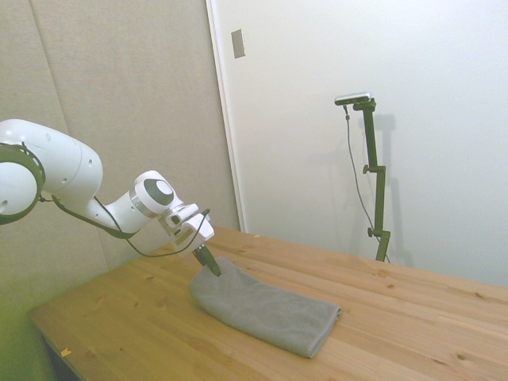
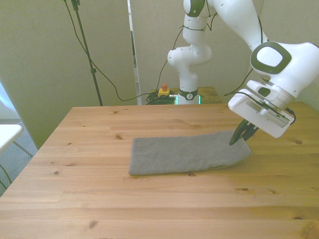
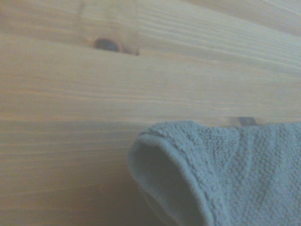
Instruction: Fold the towel
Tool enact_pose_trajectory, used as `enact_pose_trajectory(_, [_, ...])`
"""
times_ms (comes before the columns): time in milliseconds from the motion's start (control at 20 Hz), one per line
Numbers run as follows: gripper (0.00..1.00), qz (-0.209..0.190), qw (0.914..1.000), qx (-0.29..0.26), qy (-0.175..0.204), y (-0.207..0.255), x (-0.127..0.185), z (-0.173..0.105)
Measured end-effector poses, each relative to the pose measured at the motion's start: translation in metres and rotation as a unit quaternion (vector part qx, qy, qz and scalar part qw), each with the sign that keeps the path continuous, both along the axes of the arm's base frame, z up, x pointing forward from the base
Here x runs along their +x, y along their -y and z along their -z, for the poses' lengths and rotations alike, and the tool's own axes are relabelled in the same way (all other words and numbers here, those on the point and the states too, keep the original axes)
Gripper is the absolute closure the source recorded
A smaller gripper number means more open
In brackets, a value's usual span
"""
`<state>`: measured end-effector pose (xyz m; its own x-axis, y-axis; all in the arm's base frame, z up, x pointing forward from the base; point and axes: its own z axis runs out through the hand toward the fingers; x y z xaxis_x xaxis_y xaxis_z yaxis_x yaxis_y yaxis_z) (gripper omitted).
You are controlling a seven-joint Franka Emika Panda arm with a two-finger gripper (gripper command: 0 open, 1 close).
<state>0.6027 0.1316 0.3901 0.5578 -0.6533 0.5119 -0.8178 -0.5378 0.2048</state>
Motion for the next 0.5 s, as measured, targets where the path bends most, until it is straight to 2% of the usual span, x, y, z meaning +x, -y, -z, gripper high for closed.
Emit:
enact_pose_trajectory(300, [1.0,0.025,0.9981,0.045,0.033,0.061,0.002,-0.056])
enact_pose_trajectory(500, [1.0,0.042,0.9951,0.075,0.048,0.11,0.005,-0.078])
